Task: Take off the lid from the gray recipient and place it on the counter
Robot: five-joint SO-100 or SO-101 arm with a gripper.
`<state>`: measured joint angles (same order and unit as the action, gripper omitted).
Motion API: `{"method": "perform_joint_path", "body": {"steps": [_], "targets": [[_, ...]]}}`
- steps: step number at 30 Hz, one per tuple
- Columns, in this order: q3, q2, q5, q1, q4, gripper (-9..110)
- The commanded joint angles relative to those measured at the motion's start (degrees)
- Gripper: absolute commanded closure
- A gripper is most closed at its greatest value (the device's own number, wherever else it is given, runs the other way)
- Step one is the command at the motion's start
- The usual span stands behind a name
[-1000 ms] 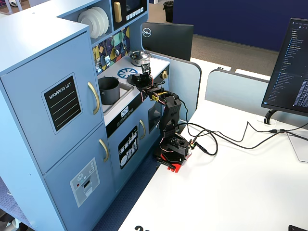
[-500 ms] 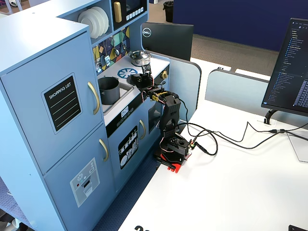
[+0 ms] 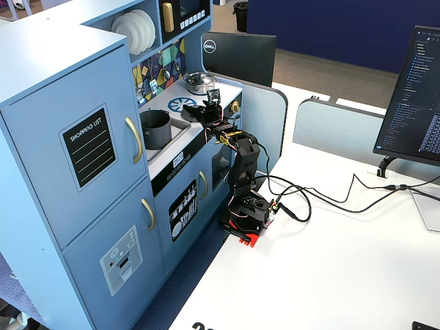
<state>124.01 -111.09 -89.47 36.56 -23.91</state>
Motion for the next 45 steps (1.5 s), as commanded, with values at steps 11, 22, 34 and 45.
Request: {"method": "perform_joint_path", "body": {"steps": [11, 22, 34, 45], "targets": [[-4.31, -52.73, 8.53, -17.31, 73.12, 102], [17.93, -58.80, 9.93, -40.25, 84.73, 102], [44.38, -61.61, 7.73, -44.56, 72.33, 102], [47.99, -70.22, 0.97, -38.85, 98.70, 102]]}}
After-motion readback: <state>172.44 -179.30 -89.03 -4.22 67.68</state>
